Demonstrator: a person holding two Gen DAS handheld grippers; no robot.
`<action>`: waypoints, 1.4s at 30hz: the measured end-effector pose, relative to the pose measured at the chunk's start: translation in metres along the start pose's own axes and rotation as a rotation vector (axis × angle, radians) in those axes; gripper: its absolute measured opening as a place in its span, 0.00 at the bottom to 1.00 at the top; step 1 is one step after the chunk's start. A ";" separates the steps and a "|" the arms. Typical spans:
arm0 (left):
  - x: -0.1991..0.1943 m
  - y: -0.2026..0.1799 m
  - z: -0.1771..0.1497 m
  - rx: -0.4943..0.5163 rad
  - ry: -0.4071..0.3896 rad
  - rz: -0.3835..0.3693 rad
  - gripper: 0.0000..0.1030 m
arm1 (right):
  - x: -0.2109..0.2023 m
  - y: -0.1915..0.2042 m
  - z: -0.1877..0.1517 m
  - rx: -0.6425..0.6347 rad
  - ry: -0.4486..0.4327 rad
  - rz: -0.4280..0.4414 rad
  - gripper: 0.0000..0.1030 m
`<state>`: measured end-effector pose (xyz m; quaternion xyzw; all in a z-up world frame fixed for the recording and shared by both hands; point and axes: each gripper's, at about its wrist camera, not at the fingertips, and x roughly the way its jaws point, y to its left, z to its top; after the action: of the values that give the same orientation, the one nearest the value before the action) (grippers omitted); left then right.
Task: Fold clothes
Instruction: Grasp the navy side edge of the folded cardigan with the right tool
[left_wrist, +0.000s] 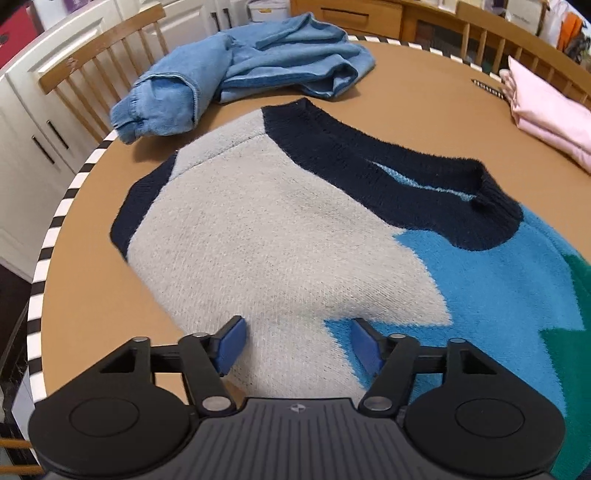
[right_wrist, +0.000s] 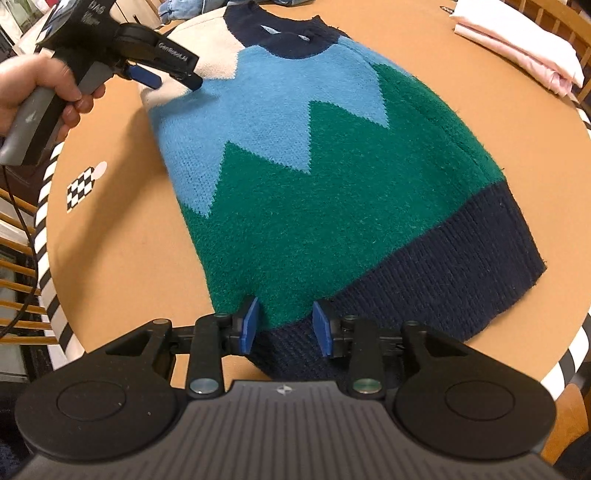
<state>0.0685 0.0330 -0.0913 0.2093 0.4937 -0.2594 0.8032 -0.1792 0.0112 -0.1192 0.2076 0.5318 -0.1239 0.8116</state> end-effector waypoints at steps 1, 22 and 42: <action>-0.006 0.000 -0.003 -0.022 -0.002 -0.005 0.59 | -0.003 -0.004 0.001 0.007 -0.008 0.007 0.32; -0.071 -0.222 -0.107 -0.060 0.035 -0.407 0.58 | -0.016 -0.266 0.049 0.238 0.134 0.364 0.62; -0.066 -0.242 -0.100 -0.132 0.062 -0.295 0.58 | 0.038 -0.257 0.088 0.115 0.508 0.713 0.43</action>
<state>-0.1759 -0.0817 -0.0938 0.0893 0.5596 -0.3349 0.7528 -0.2008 -0.2567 -0.1763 0.4470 0.6016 0.1895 0.6344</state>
